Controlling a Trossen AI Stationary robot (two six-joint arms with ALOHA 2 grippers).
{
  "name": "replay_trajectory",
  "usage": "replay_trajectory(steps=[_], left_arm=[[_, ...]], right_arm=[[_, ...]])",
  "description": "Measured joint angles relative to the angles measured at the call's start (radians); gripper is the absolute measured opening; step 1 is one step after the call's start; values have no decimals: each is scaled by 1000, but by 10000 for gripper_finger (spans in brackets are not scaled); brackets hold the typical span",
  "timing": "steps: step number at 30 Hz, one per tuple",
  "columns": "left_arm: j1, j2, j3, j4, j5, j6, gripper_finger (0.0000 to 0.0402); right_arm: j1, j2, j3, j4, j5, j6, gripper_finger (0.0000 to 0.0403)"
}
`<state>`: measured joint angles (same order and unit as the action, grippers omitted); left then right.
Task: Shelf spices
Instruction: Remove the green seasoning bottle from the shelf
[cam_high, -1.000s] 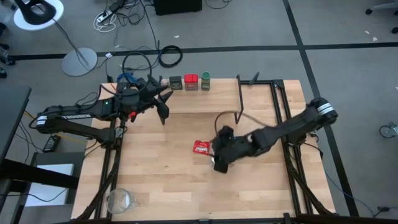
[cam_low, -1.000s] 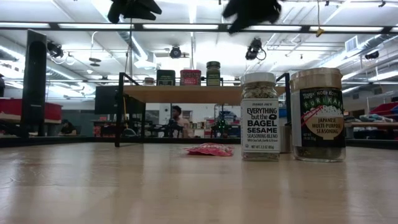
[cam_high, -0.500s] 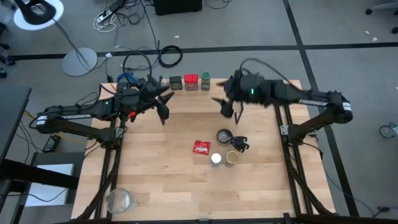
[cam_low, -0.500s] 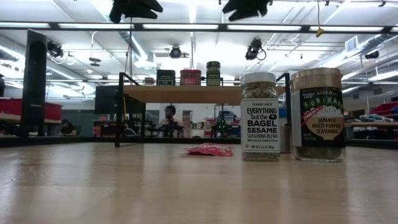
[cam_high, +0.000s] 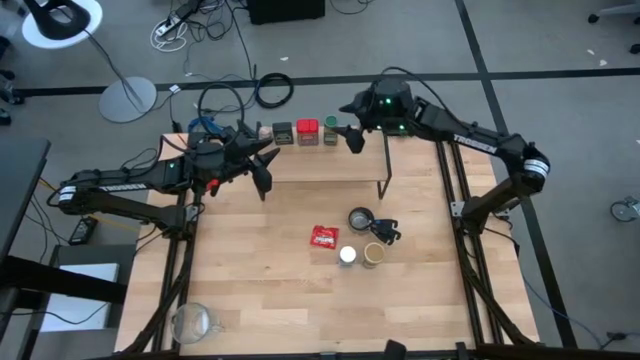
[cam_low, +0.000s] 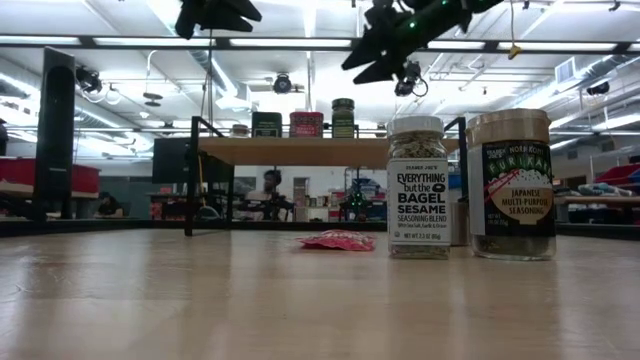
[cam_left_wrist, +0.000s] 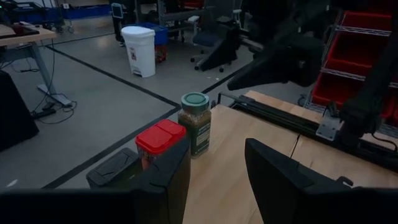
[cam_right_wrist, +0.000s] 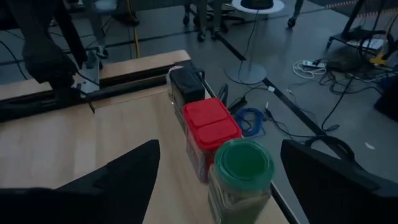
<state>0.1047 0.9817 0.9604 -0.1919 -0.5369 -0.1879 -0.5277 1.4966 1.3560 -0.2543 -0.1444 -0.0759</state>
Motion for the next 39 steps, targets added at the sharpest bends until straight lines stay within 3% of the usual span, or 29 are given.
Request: replay_trajectory(steps=[25, 31, 37, 39], left_arm=[[0, 0, 0, -9, 0, 0, 158], [0, 0, 0, -12, 0, 0, 158], [0, 0, 0, -11, -1, 0, 158], [0, 0, 0, -12, 0, 0, 158]], right_arm=[[-38, 139, 0, 65, 22, -35, 322], [-38, 140, 0, 67, 18, -40, 282], [-38, 140, 0, 69, 18, -50, 202], [-38, 140, 0, 72, 18, -50, 202]])
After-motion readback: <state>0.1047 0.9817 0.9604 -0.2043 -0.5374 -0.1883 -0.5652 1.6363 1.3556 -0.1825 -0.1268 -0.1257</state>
